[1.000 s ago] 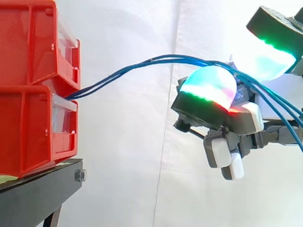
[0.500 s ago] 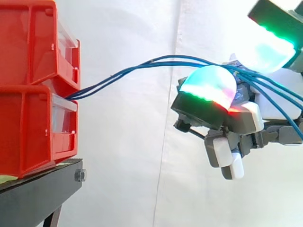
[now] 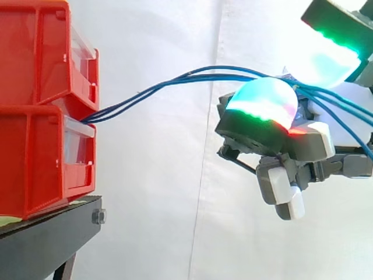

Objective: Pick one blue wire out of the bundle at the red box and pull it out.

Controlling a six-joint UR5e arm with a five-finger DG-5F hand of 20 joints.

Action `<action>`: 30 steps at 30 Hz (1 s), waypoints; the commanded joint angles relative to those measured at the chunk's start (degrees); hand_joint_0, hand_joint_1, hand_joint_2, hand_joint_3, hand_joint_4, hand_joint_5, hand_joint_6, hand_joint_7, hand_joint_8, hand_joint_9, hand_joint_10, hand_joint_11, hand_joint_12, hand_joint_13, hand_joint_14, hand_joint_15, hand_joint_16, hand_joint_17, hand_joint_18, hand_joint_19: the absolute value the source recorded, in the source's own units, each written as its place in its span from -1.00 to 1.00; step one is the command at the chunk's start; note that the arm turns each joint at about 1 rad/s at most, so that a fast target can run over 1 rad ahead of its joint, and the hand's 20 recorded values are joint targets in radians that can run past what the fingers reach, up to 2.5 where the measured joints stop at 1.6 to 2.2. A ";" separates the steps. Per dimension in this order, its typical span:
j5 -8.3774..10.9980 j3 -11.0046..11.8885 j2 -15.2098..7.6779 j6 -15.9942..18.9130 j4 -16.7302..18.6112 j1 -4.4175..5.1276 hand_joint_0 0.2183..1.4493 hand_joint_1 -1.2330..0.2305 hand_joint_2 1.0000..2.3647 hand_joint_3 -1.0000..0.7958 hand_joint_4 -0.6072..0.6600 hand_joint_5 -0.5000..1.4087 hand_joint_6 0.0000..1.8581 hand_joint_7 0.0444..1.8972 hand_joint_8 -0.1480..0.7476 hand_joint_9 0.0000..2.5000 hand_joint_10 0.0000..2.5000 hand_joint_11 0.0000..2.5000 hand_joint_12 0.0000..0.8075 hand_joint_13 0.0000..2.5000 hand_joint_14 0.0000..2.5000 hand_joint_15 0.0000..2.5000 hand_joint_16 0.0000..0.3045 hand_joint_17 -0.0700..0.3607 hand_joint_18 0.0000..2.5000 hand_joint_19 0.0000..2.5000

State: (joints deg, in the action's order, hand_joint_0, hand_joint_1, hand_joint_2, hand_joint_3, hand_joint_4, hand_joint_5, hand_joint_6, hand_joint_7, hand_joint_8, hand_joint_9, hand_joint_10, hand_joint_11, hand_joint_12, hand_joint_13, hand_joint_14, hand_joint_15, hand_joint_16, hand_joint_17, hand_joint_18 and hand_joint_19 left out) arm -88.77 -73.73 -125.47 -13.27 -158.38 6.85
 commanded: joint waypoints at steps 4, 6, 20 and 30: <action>-0.09 -0.01 -0.04 0.00 0.00 0.00 -0.40 -0.35 -0.97 -0.08 0.34 -0.65 -0.07 0.12 0.15 -0.14 -0.99 -0.51 0.12 -0.24 -0.99 -0.67 -0.61 -0.05 -0.31 -0.55; 0.00 -0.01 0.05 0.00 0.00 0.00 -0.42 -0.27 -0.98 -0.07 0.37 -0.64 -0.10 0.07 0.19 -0.13 -0.99 -0.57 0.18 -0.22 -0.99 -0.68 -0.57 0.01 -0.29 -0.56; -0.09 -0.01 -0.04 0.00 0.00 0.00 -0.51 -0.21 -0.99 -0.32 0.36 -0.62 -0.22 0.16 0.14 -0.16 -0.99 -0.57 0.13 -0.24 -0.99 -0.66 -0.59 -0.02 -0.34 -0.53; 0.09 -0.01 0.05 -0.09 0.09 0.00 -0.35 -0.08 -0.97 -0.08 0.41 -0.53 -0.46 0.50 0.13 -0.10 -0.99 -0.63 0.13 -0.20 -0.99 -0.67 -0.60 -0.03 -0.31 -0.53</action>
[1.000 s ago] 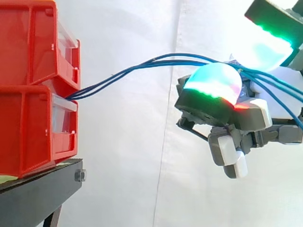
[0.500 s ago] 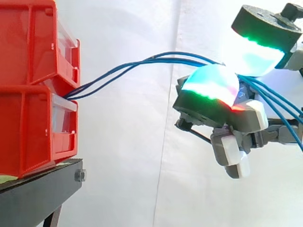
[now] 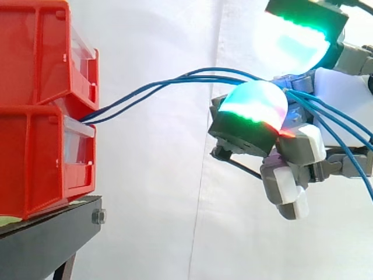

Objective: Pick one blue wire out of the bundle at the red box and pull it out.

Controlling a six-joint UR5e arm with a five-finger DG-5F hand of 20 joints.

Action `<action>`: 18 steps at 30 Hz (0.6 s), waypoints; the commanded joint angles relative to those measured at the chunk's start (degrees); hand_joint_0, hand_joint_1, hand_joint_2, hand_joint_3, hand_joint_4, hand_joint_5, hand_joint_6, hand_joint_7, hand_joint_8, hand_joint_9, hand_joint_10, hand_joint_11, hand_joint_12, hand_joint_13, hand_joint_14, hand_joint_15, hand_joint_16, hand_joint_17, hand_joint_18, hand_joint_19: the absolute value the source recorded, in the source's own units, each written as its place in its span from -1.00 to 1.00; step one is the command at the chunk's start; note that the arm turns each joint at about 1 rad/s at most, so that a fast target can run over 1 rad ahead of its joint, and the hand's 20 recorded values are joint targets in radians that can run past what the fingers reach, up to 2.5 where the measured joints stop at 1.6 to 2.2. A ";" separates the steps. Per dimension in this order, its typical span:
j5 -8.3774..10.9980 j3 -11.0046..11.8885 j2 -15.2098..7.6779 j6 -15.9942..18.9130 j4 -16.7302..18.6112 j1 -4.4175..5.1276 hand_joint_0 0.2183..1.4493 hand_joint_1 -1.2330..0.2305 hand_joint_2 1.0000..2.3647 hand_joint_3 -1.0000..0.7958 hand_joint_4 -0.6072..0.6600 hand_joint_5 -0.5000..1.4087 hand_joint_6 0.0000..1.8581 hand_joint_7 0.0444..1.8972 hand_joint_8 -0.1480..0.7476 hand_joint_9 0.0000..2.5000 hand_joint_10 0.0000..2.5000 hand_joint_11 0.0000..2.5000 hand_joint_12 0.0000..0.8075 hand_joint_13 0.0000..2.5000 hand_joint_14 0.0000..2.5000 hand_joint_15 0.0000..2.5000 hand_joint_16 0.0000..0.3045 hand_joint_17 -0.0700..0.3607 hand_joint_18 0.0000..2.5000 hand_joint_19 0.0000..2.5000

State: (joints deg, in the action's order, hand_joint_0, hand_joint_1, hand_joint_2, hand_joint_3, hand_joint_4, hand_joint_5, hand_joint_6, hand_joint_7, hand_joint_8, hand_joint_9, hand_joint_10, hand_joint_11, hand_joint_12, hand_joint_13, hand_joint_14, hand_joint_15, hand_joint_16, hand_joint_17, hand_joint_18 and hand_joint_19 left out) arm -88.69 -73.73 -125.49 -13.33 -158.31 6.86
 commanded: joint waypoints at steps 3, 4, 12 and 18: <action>0.01 -0.01 -0.01 -0.03 0.02 0.00 -0.34 -0.13 -0.97 -0.03 0.42 -0.54 -0.46 0.49 0.15 -0.10 -0.99 -0.61 0.14 -0.19 -0.99 -0.67 -0.59 -0.02 -0.29 -0.54; 0.01 -0.01 -0.01 -0.03 0.02 0.00 -0.34 -0.14 -0.97 -0.02 0.42 -0.54 -0.46 0.49 0.16 -0.10 -0.99 -0.62 0.14 -0.19 -0.99 -0.67 -0.58 -0.01 -0.29 -0.55; 0.10 -0.01 -0.01 -0.03 0.02 0.00 -0.44 -0.27 -0.97 -0.17 0.40 -0.57 -0.42 0.40 0.13 -0.13 -0.99 -0.58 0.12 -0.21 -0.99 -0.66 -0.61 -0.05 -0.33 -0.53; 1.41 -0.01 -0.01 -1.35 -0.16 0.00 -0.44 -0.12 -0.98 -0.26 0.38 -0.54 -0.46 0.47 0.12 -0.12 -0.99 -0.60 0.10 -0.21 -0.99 -0.66 -0.61 -0.05 -0.34 -0.52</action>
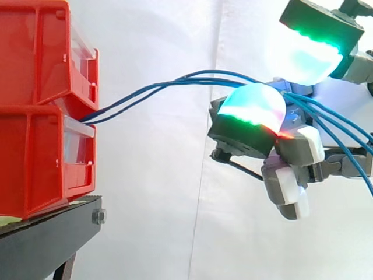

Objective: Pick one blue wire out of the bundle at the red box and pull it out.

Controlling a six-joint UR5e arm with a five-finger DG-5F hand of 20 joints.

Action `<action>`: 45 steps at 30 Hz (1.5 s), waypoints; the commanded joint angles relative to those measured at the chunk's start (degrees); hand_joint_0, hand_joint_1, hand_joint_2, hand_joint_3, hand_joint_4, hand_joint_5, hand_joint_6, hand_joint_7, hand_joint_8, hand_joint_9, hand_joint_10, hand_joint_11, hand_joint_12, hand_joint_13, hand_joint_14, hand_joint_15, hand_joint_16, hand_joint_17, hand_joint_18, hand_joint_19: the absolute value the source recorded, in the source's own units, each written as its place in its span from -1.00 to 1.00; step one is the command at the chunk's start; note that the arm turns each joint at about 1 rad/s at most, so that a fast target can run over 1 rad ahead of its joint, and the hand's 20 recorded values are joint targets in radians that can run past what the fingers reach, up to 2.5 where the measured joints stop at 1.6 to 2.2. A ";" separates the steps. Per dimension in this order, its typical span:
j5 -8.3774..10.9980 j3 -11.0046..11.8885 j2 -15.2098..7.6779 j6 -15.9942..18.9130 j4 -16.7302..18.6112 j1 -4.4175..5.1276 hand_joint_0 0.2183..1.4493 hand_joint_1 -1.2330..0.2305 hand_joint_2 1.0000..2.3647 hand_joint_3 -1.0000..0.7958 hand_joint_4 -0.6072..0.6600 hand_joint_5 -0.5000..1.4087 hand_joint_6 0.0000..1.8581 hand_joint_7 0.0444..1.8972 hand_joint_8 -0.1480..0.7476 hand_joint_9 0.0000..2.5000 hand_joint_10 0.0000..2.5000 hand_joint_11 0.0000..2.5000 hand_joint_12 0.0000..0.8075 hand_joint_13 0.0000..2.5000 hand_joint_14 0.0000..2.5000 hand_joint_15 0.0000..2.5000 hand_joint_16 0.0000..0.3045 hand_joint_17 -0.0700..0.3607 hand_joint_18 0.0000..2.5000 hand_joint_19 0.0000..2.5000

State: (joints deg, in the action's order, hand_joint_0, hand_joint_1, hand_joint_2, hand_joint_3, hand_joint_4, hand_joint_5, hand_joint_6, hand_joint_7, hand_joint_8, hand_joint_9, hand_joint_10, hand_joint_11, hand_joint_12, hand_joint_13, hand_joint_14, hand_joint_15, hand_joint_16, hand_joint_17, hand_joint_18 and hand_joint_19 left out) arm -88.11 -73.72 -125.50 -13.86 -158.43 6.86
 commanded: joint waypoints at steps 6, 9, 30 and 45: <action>3.91 -0.02 -0.01 -3.27 -0.04 0.00 -0.36 -0.13 -0.97 -0.13 0.37 -0.54 -0.46 0.46 0.12 -0.11 -0.99 -0.59 0.09 -0.21 -0.99 -0.66 -0.61 -0.06 -0.34 -0.52; 4.43 -0.02 0.08 -4.24 -0.04 0.00 -0.34 -0.21 -0.97 -0.06 0.38 -0.55 -0.45 0.44 0.14 -0.11 -0.98 -0.59 0.12 -0.20 -0.99 -0.66 -0.60 -0.04 -0.31 -0.54; 4.87 1.92 2.28 -13.65 -1.18 0.08 -0.33 -0.39 -0.97 -0.07 0.41 -0.65 -0.16 0.04 0.12 -0.17 -0.98 -0.54 0.09 -0.23 -0.99 -0.65 -0.61 -0.06 -0.35 -0.54; 9.88 1.92 4.48 -21.82 -5.49 0.79 -0.34 -0.40 -0.97 -0.10 0.39 -0.65 -0.15 0.04 0.12 -0.18 -0.99 -0.53 0.10 -0.24 -0.99 -0.65 -0.61 -0.06 -0.35 -0.54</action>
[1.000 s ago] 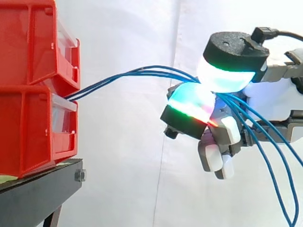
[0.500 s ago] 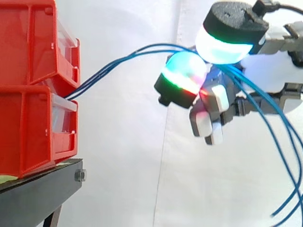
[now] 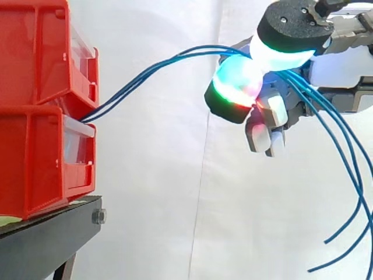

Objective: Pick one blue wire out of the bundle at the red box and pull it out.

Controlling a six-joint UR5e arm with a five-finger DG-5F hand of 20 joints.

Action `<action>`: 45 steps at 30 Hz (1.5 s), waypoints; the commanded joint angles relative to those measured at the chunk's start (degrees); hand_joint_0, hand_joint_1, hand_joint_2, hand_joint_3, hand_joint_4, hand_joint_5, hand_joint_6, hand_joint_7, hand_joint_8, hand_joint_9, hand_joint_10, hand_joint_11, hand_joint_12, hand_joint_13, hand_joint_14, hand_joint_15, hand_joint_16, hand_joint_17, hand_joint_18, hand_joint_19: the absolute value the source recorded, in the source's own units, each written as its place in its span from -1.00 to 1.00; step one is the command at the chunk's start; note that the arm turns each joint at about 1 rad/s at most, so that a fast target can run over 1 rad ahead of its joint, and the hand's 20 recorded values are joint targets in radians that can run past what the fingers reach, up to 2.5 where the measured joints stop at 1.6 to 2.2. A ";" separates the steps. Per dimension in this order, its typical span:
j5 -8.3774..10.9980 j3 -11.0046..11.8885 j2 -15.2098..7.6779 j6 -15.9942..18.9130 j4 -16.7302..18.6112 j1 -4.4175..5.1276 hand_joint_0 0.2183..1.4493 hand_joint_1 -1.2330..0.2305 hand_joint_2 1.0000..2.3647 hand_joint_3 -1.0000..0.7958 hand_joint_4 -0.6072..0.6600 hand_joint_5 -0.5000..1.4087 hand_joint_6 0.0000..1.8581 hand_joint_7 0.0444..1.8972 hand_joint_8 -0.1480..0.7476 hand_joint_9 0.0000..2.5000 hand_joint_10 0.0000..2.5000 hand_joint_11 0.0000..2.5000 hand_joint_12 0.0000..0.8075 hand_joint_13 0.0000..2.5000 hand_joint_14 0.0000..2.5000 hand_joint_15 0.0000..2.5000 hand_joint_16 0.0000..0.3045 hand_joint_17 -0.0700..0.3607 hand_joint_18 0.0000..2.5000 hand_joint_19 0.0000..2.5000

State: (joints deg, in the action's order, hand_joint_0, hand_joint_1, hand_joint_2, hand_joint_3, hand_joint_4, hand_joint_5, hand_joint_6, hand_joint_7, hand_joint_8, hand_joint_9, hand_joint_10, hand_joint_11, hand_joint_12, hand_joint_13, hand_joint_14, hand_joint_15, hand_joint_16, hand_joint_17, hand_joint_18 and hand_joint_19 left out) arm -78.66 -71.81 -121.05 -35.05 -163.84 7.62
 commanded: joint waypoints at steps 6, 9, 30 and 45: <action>2.64 0.00 0.02 -3.62 -0.16 0.02 -0.34 -0.40 -0.97 -0.11 0.40 -0.65 -0.15 0.03 0.12 -0.18 -0.98 -0.53 0.09 -0.24 -0.99 -0.65 -0.62 -0.06 -0.35 -0.54; 4.22 0.00 0.02 -5.82 -1.22 0.02 -0.34 -0.40 -0.97 -0.11 0.39 -0.65 -0.15 0.04 0.12 -0.18 -0.98 -0.53 0.09 -0.24 -0.99 -0.65 -0.61 -0.06 -0.35 -0.54; 22.68 0.00 0.02 -19.35 -7.98 0.11 -0.35 -0.39 -0.97 -0.12 0.39 -0.65 -0.15 0.04 0.12 -0.19 -0.99 -0.54 0.09 -0.24 -0.99 -0.66 -0.61 -0.06 -0.36 -0.54; 21.10 0.00 0.02 -2.13 -8.16 1.25 -0.36 -0.38 -0.97 -0.13 0.38 -0.65 -0.15 0.03 0.13 -0.19 -0.98 -0.53 0.09 -0.25 -0.99 -0.65 -0.61 -0.06 -0.36 -0.53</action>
State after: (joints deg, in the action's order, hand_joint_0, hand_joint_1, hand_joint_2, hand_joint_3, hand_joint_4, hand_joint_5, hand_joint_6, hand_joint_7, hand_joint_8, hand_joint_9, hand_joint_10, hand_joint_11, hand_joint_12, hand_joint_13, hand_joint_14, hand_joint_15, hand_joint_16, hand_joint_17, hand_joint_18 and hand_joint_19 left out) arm -57.15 -71.81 -121.02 -40.91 -171.99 8.73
